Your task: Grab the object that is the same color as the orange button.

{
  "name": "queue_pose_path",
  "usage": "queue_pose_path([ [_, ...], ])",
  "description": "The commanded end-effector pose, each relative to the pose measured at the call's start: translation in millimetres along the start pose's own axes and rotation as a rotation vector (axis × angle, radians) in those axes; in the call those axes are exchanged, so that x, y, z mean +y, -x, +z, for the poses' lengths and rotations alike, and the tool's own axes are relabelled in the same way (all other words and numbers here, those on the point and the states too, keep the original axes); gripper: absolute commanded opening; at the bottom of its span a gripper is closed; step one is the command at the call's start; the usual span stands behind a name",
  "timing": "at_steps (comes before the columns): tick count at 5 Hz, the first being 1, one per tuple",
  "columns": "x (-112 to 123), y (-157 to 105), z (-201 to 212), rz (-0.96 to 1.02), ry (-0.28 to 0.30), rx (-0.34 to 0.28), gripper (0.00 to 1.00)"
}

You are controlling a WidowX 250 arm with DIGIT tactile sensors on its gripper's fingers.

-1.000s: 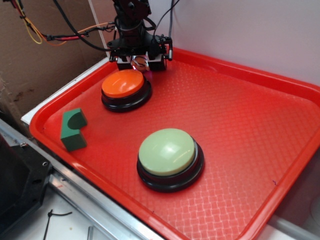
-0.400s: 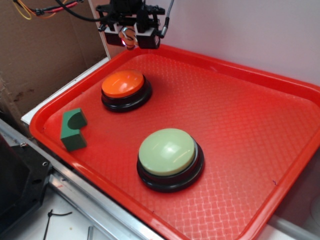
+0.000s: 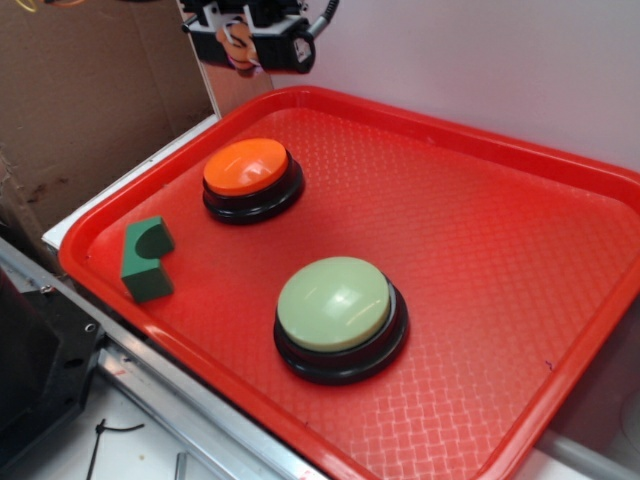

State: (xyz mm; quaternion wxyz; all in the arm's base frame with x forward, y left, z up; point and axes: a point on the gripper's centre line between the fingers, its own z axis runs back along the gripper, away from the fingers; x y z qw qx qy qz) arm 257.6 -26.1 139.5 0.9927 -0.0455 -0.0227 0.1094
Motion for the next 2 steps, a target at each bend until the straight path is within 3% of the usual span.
queue_pose_path([
  [1,-19,18,28,-0.128,0.002,-0.075,0.00],
  [2,-31,25,22,-0.161,-0.032,-0.090,0.00],
])
